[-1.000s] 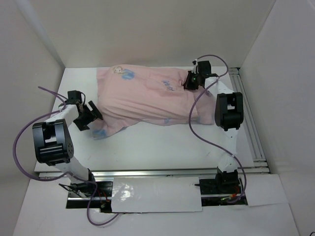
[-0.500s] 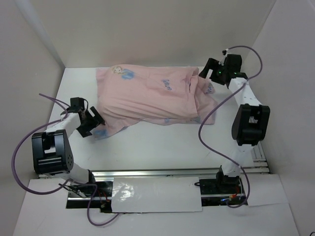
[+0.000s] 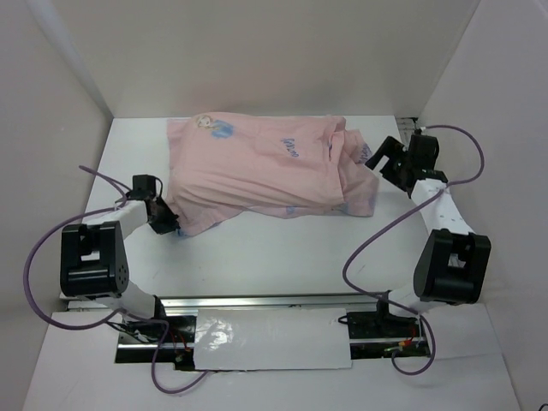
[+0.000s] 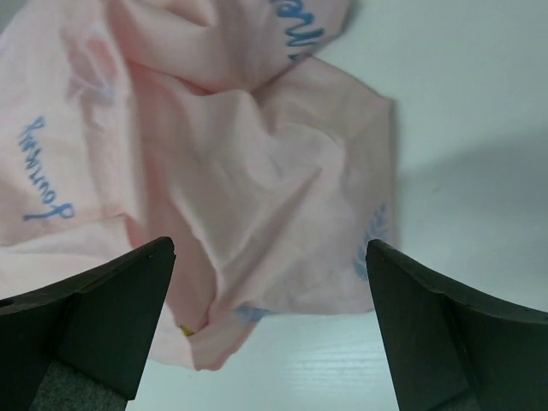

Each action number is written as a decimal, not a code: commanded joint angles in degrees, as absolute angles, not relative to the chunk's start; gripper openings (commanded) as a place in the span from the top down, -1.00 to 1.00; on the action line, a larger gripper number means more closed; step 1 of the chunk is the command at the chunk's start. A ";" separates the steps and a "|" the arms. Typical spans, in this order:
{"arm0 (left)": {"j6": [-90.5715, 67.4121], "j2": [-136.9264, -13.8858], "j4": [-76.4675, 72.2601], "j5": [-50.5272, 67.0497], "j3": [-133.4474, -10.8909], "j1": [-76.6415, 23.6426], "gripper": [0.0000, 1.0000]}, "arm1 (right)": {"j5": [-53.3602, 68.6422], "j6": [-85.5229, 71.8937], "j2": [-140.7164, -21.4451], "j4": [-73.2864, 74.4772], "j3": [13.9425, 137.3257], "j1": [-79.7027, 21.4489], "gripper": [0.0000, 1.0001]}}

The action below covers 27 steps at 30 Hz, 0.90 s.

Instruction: Put the pillow into the pillowcase

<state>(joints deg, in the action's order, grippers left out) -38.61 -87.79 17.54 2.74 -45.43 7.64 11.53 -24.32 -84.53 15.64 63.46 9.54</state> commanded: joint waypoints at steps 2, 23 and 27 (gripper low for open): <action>-38.94 -92.20 17.84 1.85 -44.12 7.21 1.00 | 5.80 -28.65 -80.07 15.46 57.49 10.19 -1.00; -37.35 -76.12 16.70 0.70 -46.05 9.49 1.00 | 17.66 -29.44 -95.53 5.28 48.87 10.81 -0.80; -38.50 -73.83 16.18 1.93 -47.63 10.02 1.00 | 16.18 -29.44 -99.48 3.09 51.84 8.88 -0.52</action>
